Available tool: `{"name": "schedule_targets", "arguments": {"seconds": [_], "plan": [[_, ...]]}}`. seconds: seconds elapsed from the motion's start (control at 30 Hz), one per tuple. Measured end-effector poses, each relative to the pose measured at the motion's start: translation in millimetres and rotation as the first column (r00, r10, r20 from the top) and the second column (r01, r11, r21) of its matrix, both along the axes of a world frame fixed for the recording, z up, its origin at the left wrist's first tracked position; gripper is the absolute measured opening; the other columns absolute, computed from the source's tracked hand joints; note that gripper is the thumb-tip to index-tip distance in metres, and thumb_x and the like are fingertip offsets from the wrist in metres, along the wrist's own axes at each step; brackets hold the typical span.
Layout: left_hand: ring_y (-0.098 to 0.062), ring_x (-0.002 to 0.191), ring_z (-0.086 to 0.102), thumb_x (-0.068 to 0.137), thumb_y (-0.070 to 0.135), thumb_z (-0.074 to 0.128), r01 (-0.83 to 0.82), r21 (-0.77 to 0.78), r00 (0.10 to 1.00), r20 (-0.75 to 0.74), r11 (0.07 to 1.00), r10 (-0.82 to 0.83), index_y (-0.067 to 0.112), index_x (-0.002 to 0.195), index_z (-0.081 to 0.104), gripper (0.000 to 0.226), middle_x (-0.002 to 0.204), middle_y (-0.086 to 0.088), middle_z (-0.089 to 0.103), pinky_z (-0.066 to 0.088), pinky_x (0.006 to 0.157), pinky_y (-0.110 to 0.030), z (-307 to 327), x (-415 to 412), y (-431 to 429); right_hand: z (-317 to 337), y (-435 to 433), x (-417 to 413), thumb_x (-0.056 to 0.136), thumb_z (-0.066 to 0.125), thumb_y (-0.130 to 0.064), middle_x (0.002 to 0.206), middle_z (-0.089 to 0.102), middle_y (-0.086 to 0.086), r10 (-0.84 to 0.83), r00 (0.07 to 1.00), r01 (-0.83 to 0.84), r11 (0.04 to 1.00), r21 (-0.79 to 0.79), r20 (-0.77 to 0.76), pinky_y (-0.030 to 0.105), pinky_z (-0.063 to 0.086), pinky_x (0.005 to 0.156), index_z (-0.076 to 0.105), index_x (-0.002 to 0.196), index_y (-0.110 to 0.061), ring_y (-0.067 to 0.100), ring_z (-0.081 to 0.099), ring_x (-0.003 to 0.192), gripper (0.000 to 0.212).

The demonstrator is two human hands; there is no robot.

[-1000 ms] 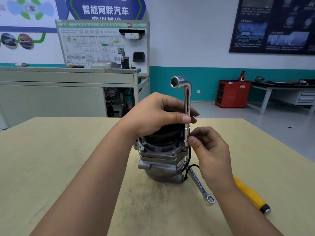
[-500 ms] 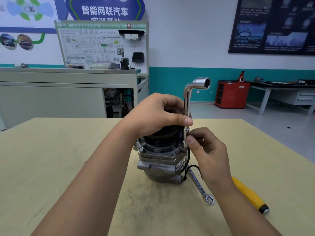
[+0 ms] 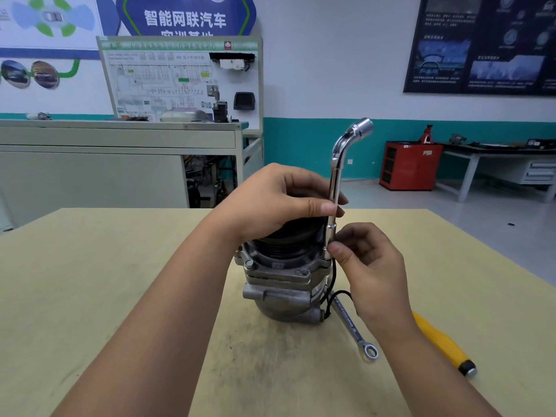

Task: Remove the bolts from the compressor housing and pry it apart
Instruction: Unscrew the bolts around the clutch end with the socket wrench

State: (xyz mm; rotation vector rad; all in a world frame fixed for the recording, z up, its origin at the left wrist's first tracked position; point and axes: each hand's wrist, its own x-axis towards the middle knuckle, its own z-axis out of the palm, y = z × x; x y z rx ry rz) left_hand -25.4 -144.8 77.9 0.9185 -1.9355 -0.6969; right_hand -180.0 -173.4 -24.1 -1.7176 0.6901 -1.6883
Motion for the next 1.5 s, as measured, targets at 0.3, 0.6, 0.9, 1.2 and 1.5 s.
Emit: {"name": "schedule_targets", "arguments": {"seconds": [0.3, 0.6, 0.9, 1.2, 1.5], "plan": [[-0.003, 0.082, 0.069, 0.08, 0.014, 0.07, -0.03, -0.003, 0.999, 0.038, 1.0, 0.03, 0.024, 0.086, 0.07, 0.011, 0.079, 0.01, 0.074, 0.049, 0.08, -0.012, 0.5, 1.9, -1.7, 0.0, 0.4, -1.9, 0.083, 0.065, -0.001, 0.075, 0.067, -0.009, -0.035, 0.999, 0.034, 0.998, -0.045, -0.024, 0.015, 0.047, 0.071, 0.068, 0.073, -0.035, 0.006, 0.061, 0.075, 0.035], [-0.005, 0.072, 0.061, 0.075, 0.02, 0.076, -0.117, -0.029, 0.992, 0.045, 0.993, 0.118, 0.012, 0.084, 0.068, 0.014, 0.073, 0.008, 0.068, 0.05, 0.077, -0.02, 0.5, -1.3, 0.2, 2.4, 6.9, 2.1, 0.082, 0.062, -0.014, 0.082, 0.063, -0.007, -0.097, 0.993, 0.084, 0.982, -0.171, -0.064, 0.01, 0.042, 0.071, 0.066, 0.086, -0.026, 0.003, 0.059, 0.079, 0.013], [-0.001, 0.071, 0.064, 0.077, 0.02, 0.075, -0.094, -0.042, 0.994, 0.049, 0.995, 0.096, 0.025, 0.079, 0.068, 0.009, 0.072, 0.013, 0.069, 0.049, 0.074, -0.014, 0.6, -0.4, 0.3, 0.6, 5.6, -0.4, 0.079, 0.071, -0.002, 0.079, 0.067, -0.018, -0.075, 0.996, 0.071, 0.994, -0.085, -0.041, 0.009, 0.046, 0.071, 0.062, 0.081, -0.035, 0.001, 0.062, 0.077, 0.035], [-0.005, 0.087, 0.071, 0.076, 0.029, 0.07, 0.009, -0.002, 1.0, 0.021, 1.0, -0.009, 0.033, 0.086, 0.072, 0.011, 0.085, 0.008, 0.076, 0.051, 0.083, -0.015, 0.5, 0.4, 0.5, 1.0, 5.8, 0.3, 0.083, 0.065, -0.012, 0.076, 0.066, -0.009, -0.09, 0.995, 0.085, 0.99, -0.116, -0.046, 0.009, 0.043, 0.071, 0.065, 0.08, -0.028, 0.004, 0.061, 0.077, 0.016], [-0.005, 0.086, 0.07, 0.082, 0.015, 0.064, 0.036, 0.011, 0.999, -0.025, 0.999, -0.036, 0.028, 0.086, 0.07, 0.015, 0.084, 0.008, 0.075, 0.049, 0.08, -0.014, -0.6, 3.7, -0.4, 2.2, 4.0, -0.4, 0.084, 0.063, -0.003, 0.075, 0.066, -0.009, -0.105, 0.993, 0.095, 0.984, -0.153, -0.059, 0.006, 0.041, 0.069, 0.065, 0.08, -0.029, -0.001, 0.059, 0.076, 0.027]]}}
